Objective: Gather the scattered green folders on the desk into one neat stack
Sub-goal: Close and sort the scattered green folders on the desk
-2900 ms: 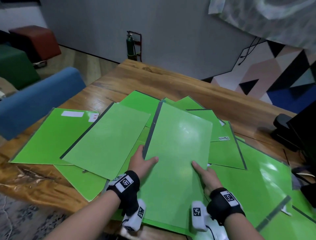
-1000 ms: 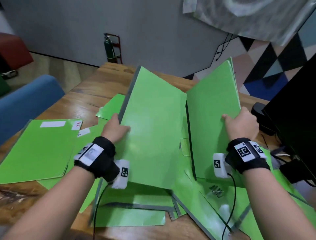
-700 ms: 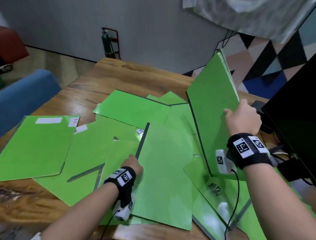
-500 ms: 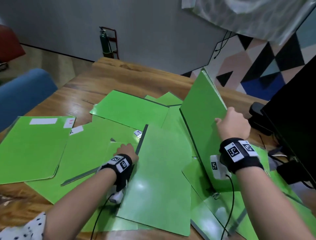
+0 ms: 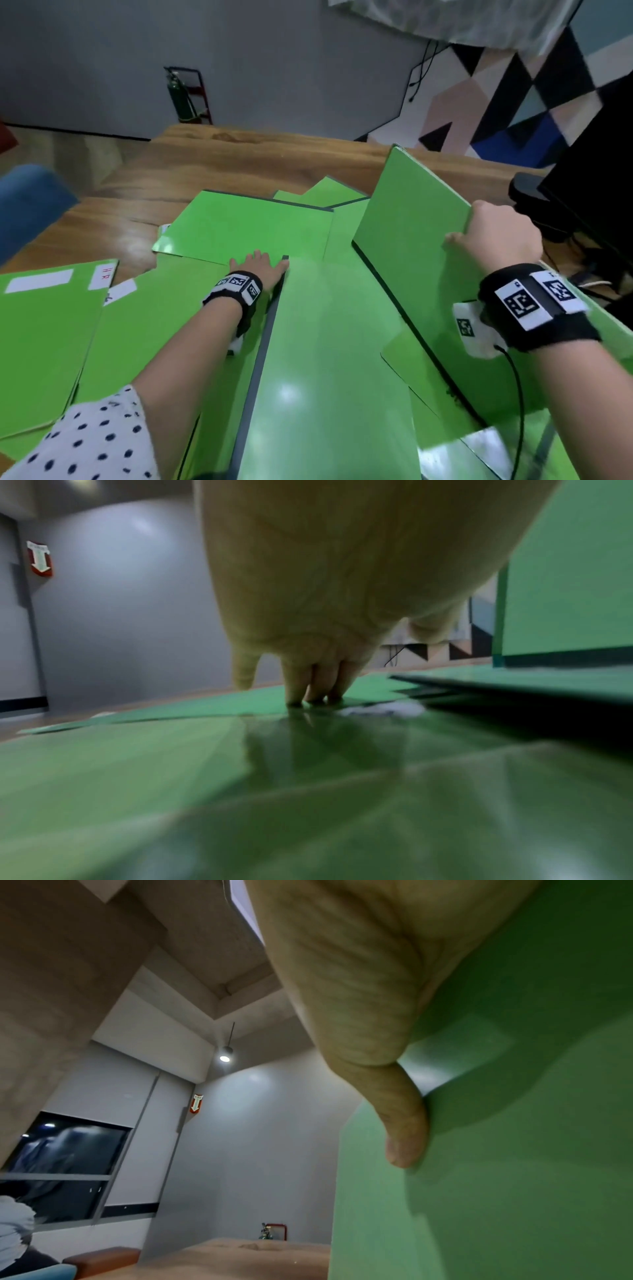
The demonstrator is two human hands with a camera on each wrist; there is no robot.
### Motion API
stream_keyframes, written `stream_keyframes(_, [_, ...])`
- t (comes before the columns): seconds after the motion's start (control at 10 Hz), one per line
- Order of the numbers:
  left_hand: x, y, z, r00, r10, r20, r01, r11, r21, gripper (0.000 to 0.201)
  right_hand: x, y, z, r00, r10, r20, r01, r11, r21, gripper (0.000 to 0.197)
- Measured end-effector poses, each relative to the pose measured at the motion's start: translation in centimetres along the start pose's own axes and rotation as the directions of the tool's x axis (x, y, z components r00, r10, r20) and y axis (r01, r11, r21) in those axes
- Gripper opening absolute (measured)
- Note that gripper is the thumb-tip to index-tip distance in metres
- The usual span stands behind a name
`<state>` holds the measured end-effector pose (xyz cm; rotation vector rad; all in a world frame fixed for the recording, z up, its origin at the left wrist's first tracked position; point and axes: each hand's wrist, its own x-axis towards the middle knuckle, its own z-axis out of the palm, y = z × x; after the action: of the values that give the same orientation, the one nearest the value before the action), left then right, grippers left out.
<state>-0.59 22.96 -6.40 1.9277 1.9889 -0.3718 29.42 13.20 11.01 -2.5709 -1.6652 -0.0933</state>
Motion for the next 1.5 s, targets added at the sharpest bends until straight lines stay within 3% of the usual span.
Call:
stream_keyframes(0.1, [-2.4,1.3,-0.6,0.996,0.089,0.002,-0.089,0.994,0.065,0.086,-0.1,-0.2,-0.2,1.0,-0.009,-0.005,0.009,1.0,0.002,0.04])
stream_keyframes(0.2, [-4.9,2.7,-0.8,0.984,0.164,0.068,-0.166,0.986,0.024,0.081,-0.3,-0.2,-0.2,1.0,-0.029,-0.003,0.029,1.0,-0.003,0.039])
stream_keyframes(0.3, [-4.9,2.3,-1.3,0.985,0.167,0.043,-0.166,0.986,-0.02,0.061,-0.4,-0.3,-0.3,0.999,-0.04,-0.005,0.04,0.999,-0.01,0.039])
stream_keyframes(0.4, [-2.1,1.3,-3.9,0.994,0.105,-0.036,-0.105,0.994,-0.024,0.039,-0.4,-0.4,-0.3,0.999,-0.034,-0.007,0.034,0.999,-0.018,0.041])
stream_keyframes(0.5, [1.3,0.7,-5.5,0.993,0.104,-0.048,-0.1,0.993,0.065,0.043,-0.3,-0.6,-0.2,1.0,-0.019,-0.016,0.019,1.0,-0.018,0.041])
stream_keyframes(0.7, [10.9,0.2,-5.9,0.99,0.142,-0.008,-0.14,0.982,0.126,0.117,-0.2,-1.1,0.5,0.997,-0.003,-0.074,-0.001,0.999,-0.051,0.033])
stream_keyframes(0.8, [13.4,-0.1,-5.7,0.991,0.13,0.043,-0.136,0.973,0.185,0.132,-0.3,-0.9,0.7,0.995,-0.011,-0.097,0.004,0.997,-0.072,0.034])
stream_keyframes(0.9, [12.8,0.7,-6.6,0.982,0.18,0.064,-0.191,0.939,0.288,0.148,-0.2,-0.7,0.7,0.993,-0.008,-0.117,-0.001,0.997,-0.078,0.034])
stream_keyframes(1.0, [13.0,0.8,-6.4,0.981,0.19,0.045,-0.194,0.917,0.349,0.15,0.1,-0.7,0.8,0.993,-0.001,-0.118,-0.008,0.997,-0.079,0.029])
stream_keyframes(1.1, [11.1,1.4,-7.0,0.98,0.198,0.014,-0.187,0.897,0.401,0.142,0.4,-0.5,1.0,0.994,0.011,-0.109,-0.02,0.997,-0.078,0.027])
stream_keyframes(1.2, [8.2,2.6,-8.9,0.973,0.213,-0.088,-0.158,0.894,0.419,0.107,0.6,-0.2,1.0,0.994,0.002,-0.107,-0.01,0.997,-0.073,0.028])
stream_keyframes(1.3, [6.0,3.1,-10.4,0.958,0.222,-0.182,-0.134,0.906,0.401,0.094,0.7,0.1,1.0,0.995,0.003,-0.103,-0.009,0.998,-0.062,0.03])
stream_keyframes(1.4, [3.4,3.8,-12.6,0.952,0.241,-0.191,-0.175,0.935,0.309,0.083,0.7,0.1,0.9,0.996,0.009,-0.087,-0.013,0.999,-0.043,0.031])
stream_keyframes(1.5, [1.2,4.4,-14.4,0.94,0.271,-0.206,-0.184,0.913,0.364,0.072,0.4,-0.2,0.8,0.997,0.005,-0.081,-0.009,0.999,-0.041,0.029])
